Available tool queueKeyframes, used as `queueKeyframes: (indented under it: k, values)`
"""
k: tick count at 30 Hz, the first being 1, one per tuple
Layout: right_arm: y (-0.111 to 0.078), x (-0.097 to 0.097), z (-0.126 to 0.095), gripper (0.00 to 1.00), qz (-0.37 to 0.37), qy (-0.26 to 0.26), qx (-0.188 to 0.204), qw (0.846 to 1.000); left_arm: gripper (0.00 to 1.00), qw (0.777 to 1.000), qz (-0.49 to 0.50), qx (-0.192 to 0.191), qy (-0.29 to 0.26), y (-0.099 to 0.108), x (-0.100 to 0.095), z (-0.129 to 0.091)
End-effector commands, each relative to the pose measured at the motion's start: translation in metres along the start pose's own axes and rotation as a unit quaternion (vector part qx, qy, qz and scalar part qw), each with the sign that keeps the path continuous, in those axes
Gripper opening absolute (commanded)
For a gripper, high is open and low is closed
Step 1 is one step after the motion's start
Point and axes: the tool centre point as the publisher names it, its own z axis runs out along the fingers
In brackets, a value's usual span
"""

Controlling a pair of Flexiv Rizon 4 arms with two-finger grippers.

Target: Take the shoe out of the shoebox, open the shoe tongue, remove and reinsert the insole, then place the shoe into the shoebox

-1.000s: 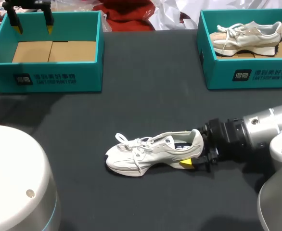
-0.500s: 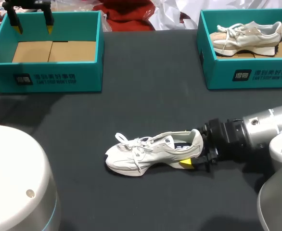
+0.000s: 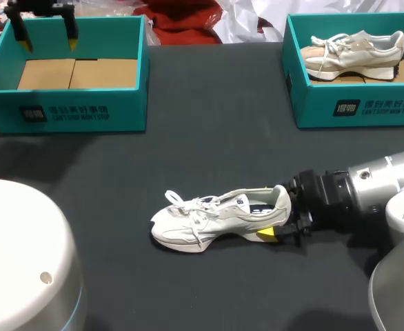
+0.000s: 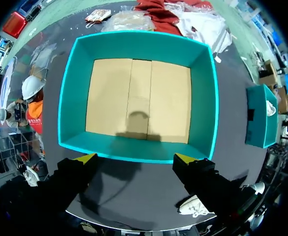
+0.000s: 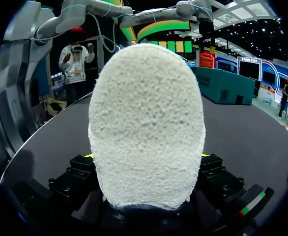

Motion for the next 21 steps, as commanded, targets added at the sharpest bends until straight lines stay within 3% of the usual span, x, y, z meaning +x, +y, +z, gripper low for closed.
queueKeyframes:
  k: [1, 7, 14, 15, 21]
  values:
    - [0.000, 0.000, 0.004, 0.00, 0.000, -0.002, 0.002, 1.000, 1.00, 1.000, -0.006, 0.007, -0.019, 0.025, 0.014, -0.011]
    - [0.000, 0.000, 0.004, 0.00, 0.000, -0.002, 0.002, 1.000, 1.00, 1.000, 0.005, 0.012, -0.014, 0.064, 0.038, -0.028]
    - [0.000, 0.000, 0.004, 0.00, 0.000, -0.002, 0.002, 1.000, 1.00, 1.000, 0.017, 0.003, -0.012, 0.109, 0.087, -0.039]
    - [0.000, 0.000, 0.004, 0.00, 0.000, -0.002, 0.002, 1.000, 1.00, 1.000, 0.019, 0.002, -0.012, 0.112, 0.094, -0.042]
    - [0.000, 0.000, 0.004, 0.00, 0.000, -0.002, 0.002, 1.000, 1.00, 1.000, 0.019, 0.002, -0.012, 0.112, 0.094, -0.042]
